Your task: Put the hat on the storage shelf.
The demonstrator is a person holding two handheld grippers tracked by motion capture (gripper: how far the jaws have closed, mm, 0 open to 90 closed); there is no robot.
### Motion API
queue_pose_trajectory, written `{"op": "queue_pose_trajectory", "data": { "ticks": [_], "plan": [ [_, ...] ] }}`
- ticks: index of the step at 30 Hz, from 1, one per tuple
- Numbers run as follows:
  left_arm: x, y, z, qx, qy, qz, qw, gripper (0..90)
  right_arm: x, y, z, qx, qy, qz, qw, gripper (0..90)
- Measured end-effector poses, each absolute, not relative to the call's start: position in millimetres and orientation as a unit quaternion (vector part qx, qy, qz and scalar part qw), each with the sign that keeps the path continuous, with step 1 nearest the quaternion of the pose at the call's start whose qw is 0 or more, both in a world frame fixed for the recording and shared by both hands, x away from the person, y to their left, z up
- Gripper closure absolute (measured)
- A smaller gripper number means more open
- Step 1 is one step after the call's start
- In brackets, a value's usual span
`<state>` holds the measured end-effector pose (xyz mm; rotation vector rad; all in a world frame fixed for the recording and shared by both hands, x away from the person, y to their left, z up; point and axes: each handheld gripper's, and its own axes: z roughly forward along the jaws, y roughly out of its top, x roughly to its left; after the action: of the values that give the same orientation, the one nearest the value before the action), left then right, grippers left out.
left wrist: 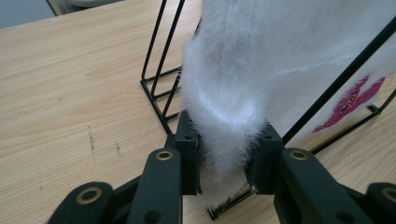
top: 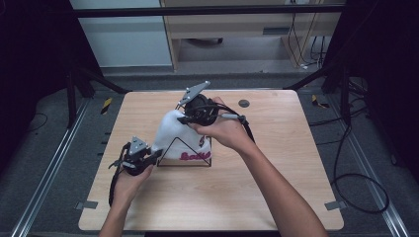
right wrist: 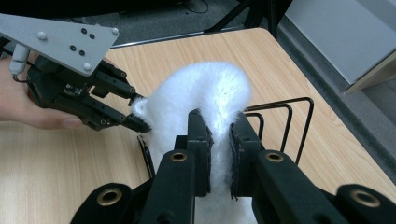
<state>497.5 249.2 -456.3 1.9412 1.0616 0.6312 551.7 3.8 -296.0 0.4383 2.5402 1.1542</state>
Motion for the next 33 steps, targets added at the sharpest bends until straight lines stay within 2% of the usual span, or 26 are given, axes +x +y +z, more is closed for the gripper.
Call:
{"op": "queue_pose_trajectory", "data": {
  "ticks": [10, 15, 19, 33],
  "plan": [
    [497.8, 248.1, -459.0, 0.777, 0.428, 0.240, 0.395, 67.9, 550.4, 5.2, -299.6, 0.156, 0.890, 0.399, 0.155, 79.5],
    [494.5, 251.9, -458.6, 0.768, 0.433, 0.245, 0.403, 59.5, 550.8, 3.8, -299.7, 0.161, 0.888, 0.402, 0.153, 72.7],
    [491.1, 257.0, -458.2, 0.762, 0.437, 0.247, 0.408, 55.6, 550.5, 2.3, -299.6, 0.164, 0.887, 0.406, 0.148, 70.6],
    [489.4, 272.4, -448.9, 0.751, 0.443, 0.256, 0.417, 54.4, 548.9, -3.7, -299.6, 0.169, 0.882, 0.415, 0.143, 68.4]
  ]
}}
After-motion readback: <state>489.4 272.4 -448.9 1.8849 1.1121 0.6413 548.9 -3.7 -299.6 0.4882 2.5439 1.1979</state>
